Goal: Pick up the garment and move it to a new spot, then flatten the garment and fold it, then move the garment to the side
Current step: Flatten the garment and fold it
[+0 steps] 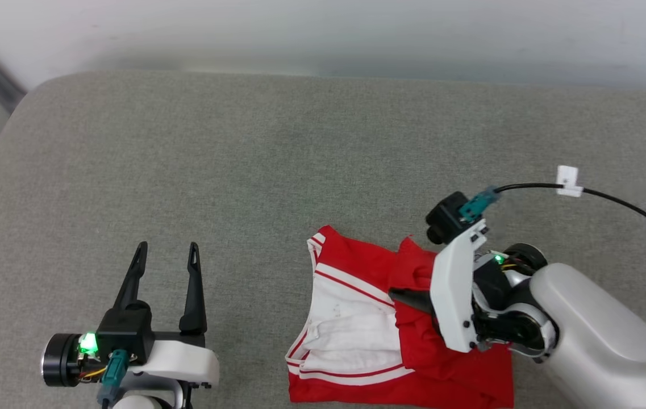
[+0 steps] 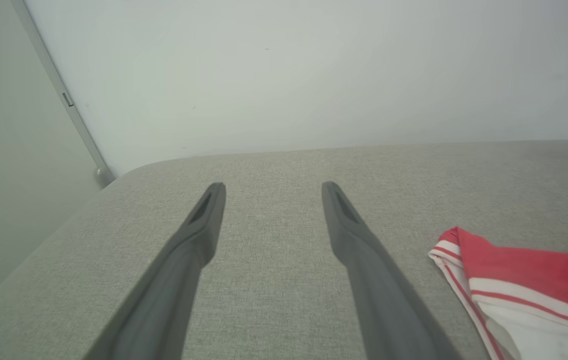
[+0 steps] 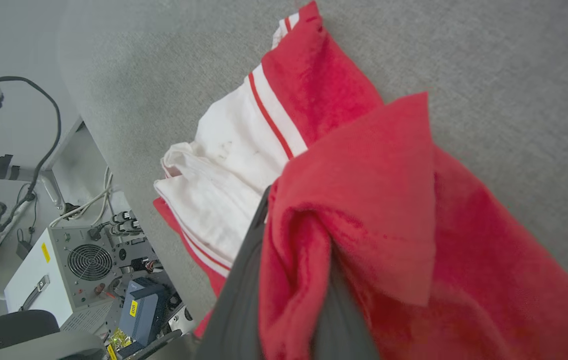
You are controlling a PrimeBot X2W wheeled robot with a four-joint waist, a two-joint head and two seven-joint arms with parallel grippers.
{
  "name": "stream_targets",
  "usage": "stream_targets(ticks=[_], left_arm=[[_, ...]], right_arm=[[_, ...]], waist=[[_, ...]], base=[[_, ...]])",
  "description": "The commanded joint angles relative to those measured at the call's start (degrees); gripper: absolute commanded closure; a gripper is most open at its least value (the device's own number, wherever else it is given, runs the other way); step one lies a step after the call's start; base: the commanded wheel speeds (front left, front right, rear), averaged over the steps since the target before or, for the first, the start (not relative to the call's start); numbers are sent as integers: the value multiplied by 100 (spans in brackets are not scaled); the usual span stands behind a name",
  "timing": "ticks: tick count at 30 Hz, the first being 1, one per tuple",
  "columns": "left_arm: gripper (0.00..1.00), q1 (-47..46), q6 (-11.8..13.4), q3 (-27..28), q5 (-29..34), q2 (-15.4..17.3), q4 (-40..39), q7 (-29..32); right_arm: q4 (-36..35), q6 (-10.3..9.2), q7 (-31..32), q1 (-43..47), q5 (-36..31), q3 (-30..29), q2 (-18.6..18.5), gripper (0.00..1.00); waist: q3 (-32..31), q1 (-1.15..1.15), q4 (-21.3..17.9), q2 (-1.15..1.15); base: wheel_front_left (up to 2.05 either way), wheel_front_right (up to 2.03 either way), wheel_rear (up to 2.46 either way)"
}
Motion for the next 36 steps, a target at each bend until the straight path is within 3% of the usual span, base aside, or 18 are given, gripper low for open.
stream_targets(ticks=[1, 4, 12, 13, 14, 15, 20, 26, 33, 36], left_arm=[[0, -101, -22, -9, 37, -38, 27, -14], [0, -174, -16, -45, 30, -76, 30, -14], [0, -169, 15, -5, 8, -116, 49, -14], [0, -139, 20, 15, 9, -118, 56, -14], [0, -109, 17, 32, 9, -119, 72, -14], [0, -91, 9, 41, 10, -121, 92, -14], [0, 21, -34, 87, 56, -125, 122, -14], [0, 237, -59, 168, 77, -105, 115, -13], [0, 446, -91, 247, 55, -111, 122, -14], [0, 519, -93, 288, 45, -107, 111, -14]], right_arm=[[284, -2, -84, -189, -133, 164, 128, 100], [657, -2, -163, -289, -205, 459, 275, 100], [1078, -2, -543, -427, -329, 1081, 173, 100], [1093, -3, -646, -458, -326, 1114, 148, 92], [1071, -3, -775, -514, -378, 1159, 101, 55], [1005, -3, -900, -545, -407, 1208, 47, 0], [399, -2, -1727, -569, -446, 1239, -408, 0], [-2, -2, -3252, -392, -1154, 457, -859, 0], [382, -2, -4994, 460, -2361, -1491, -466, 0], [422, -3, -5404, 949, -2885, -2333, -190, 0]], waist=[[83, 0, 88, 0], [168, 0, 185, 0], [240, 0, 229, 0], [212, 0, 211, 0], [178, 0, 198, 0], [139, 0, 184, 0], [-110, 0, 70, 0], [-413, 0, -185, 0], [-665, 0, -425, 0], [-745, 0, -497, 0]], base=[[0, 0, 0], [0, 0, 0], [0, 0, 0], [0, 0, 0], [0, 0, 0], [0, 0, 0], [0, 0, 0], [0, 0, 0], [0, 0, 0], [0, 0, 0]])
